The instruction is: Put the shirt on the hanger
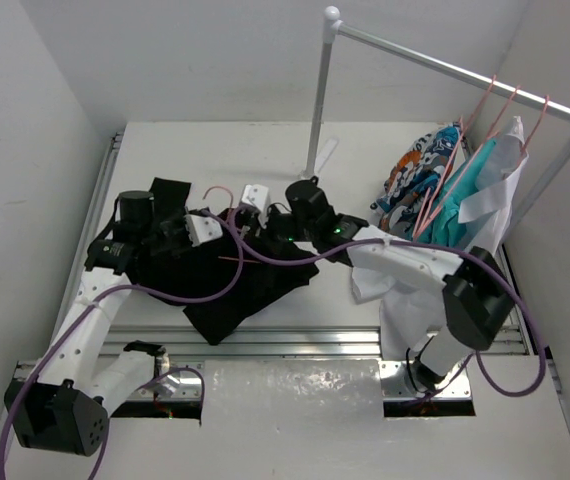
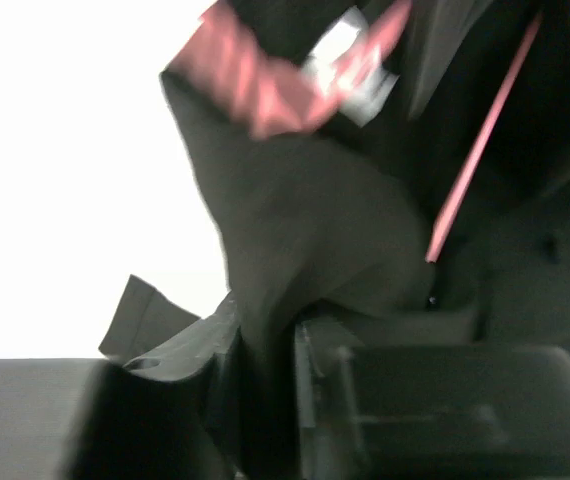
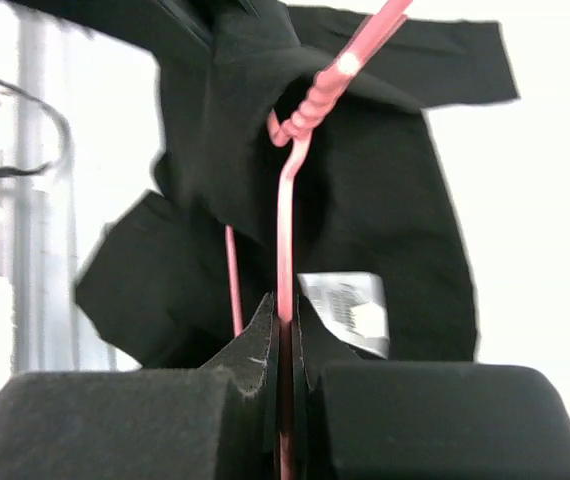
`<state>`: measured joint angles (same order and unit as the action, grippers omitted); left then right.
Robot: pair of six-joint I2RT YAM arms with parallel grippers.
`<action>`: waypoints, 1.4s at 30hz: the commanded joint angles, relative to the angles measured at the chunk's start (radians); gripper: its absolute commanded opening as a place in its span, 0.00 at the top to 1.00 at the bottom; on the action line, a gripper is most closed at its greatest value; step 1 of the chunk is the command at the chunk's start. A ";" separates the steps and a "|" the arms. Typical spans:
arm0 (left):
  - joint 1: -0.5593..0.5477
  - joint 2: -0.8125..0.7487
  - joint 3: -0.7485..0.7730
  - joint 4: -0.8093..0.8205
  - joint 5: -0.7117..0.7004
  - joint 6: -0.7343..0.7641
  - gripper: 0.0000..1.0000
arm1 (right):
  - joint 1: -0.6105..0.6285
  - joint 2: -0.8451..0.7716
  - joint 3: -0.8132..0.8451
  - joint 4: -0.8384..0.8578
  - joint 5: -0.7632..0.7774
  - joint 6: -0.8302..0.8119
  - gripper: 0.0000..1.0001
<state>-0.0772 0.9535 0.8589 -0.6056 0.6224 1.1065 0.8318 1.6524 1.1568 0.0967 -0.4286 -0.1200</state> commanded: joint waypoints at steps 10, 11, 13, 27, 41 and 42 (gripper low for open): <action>0.017 -0.010 -0.027 0.105 -0.075 0.019 0.77 | -0.053 -0.282 -0.123 -0.015 0.166 0.031 1.00; 0.020 -0.010 -0.032 0.118 -0.078 0.015 0.77 | -0.053 -0.295 -0.124 -0.021 0.174 0.029 1.00; 0.043 -0.015 -0.031 0.135 -0.064 0.003 0.77 | -0.053 -0.327 -0.135 -0.029 0.215 0.019 1.00; 0.059 -0.033 0.207 0.052 0.207 -0.296 0.01 | -0.060 -0.326 -0.088 -0.031 0.332 0.022 1.00; -0.015 0.024 0.164 0.518 -0.117 -0.830 0.09 | -0.060 -0.148 0.305 -0.169 0.384 0.043 1.00; -0.016 0.031 0.189 0.532 -0.133 -0.867 0.08 | -0.060 -0.126 0.369 -0.176 0.396 0.040 1.00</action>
<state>-0.0727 0.9768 1.0187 -0.2157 0.6094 0.3660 0.7746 1.5108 1.3964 -0.1024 -0.0692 -0.0929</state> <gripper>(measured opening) 0.909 0.012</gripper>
